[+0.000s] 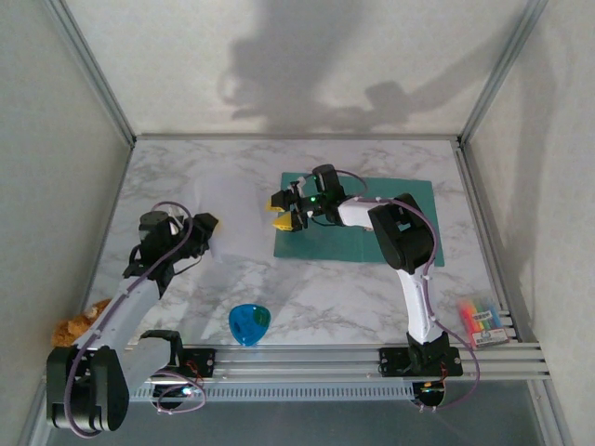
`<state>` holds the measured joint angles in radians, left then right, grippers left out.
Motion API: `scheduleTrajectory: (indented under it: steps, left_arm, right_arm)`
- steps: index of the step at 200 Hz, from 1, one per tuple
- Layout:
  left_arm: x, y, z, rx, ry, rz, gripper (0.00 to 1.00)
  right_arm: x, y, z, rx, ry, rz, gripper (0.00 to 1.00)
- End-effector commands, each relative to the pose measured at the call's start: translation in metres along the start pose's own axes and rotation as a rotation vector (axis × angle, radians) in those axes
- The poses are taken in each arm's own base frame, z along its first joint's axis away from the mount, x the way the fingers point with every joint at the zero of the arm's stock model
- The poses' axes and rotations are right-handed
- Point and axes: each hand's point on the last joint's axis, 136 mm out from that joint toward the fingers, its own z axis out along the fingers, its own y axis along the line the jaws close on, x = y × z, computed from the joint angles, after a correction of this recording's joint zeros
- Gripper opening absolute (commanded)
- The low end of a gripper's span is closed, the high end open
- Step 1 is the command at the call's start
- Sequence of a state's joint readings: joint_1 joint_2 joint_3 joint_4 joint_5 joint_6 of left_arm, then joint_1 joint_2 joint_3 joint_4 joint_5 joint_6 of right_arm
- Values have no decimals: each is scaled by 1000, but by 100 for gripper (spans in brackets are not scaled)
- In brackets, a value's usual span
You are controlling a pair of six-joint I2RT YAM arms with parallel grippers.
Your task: Put the files into the folder
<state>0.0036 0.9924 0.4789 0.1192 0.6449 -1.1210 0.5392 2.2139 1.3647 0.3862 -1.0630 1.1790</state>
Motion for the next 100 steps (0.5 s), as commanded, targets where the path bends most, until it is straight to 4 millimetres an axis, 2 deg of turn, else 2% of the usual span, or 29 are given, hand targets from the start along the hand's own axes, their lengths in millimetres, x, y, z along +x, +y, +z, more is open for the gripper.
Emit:
scheduleTrajectory:
  steps: [1,50,100]
  left_arm:
    - [-3,-38,-9,110,-6,19,31]
    - [8,-44,-7,145,26,7,31]
    - [15,-59,-7,185,42,18,32]
  right_arm:
    - [5,32,-7,-81,11,-52,67]
    - [10,57,-13,-168,17,-65,65]
    - [18,70,-18,-190,18,-92,65]
